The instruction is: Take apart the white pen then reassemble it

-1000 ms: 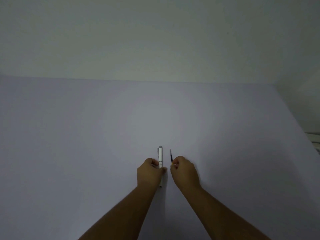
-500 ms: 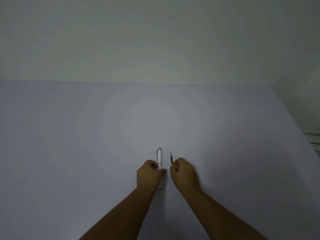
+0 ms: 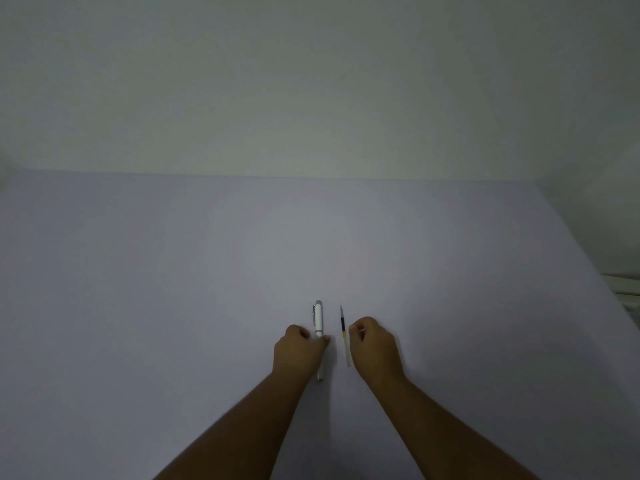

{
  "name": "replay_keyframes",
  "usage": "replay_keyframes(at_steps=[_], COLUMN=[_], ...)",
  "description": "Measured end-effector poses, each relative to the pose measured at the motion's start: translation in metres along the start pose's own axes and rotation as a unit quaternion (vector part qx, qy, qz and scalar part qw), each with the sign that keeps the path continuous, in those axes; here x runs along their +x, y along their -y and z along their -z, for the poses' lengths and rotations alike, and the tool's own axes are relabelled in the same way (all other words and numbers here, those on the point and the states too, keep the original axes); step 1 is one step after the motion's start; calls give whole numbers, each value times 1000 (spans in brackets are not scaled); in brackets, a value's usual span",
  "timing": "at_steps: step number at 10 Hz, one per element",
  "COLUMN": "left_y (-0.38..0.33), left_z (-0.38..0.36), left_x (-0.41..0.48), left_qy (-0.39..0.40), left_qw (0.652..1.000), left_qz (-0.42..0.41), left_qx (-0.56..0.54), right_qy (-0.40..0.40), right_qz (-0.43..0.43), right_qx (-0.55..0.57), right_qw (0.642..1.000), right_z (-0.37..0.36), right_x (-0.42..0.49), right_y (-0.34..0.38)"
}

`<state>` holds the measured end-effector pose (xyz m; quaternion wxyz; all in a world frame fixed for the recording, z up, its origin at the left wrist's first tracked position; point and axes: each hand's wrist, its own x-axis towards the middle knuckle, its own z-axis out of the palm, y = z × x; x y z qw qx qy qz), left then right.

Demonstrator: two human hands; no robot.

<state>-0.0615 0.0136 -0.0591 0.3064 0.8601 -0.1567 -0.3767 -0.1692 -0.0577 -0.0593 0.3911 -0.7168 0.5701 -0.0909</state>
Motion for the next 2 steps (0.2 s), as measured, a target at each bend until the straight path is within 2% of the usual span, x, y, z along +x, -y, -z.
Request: replay_keyframes(at_steps=[1, 2], left_y=[-4, -13], left_z=[11, 20], left_x=[-3, -4], left_qy=[3, -46], left_qw=[999, 995], left_qz=[9, -13], left_qx=[35, 83], right_qy=[-3, -26], right_qz=[3, 37], right_qx=[-5, -15], right_qw=[1000, 999], right_z=[10, 22], right_x=[0, 4], right_y=[8, 20])
